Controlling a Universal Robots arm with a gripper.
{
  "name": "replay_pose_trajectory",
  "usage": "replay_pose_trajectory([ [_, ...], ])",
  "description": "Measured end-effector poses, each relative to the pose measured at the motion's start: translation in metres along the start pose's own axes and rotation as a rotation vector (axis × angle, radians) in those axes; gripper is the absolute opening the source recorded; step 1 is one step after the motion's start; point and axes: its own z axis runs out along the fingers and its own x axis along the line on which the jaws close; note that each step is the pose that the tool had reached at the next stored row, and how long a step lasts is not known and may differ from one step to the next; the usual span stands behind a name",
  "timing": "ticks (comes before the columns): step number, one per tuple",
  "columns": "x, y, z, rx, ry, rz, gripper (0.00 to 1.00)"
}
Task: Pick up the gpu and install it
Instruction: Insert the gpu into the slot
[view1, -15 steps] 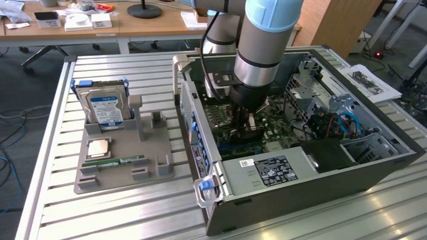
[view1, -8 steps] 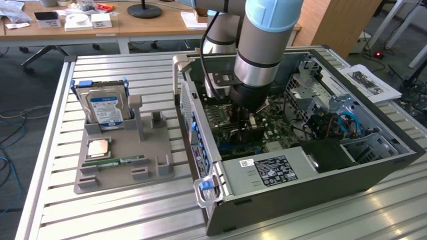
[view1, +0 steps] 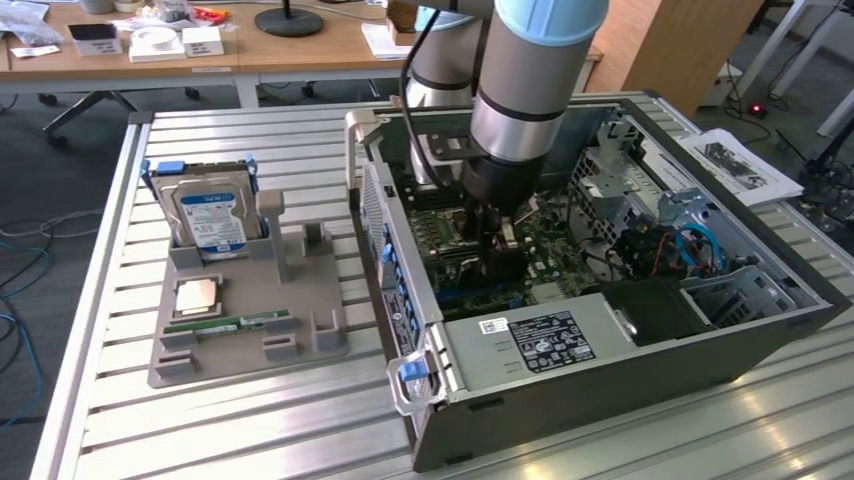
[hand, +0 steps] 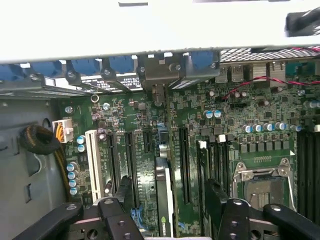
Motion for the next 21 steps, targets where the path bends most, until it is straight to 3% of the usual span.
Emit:
replay_pose_trajectory([
  [15, -0.003, -0.0012, -0.0551, -0.0001, 0.0000, -0.002, 0.69],
  [21, -0.004, -0.0014, -0.0660, -0.0004, -0.0004, -0.008, 0.69],
])
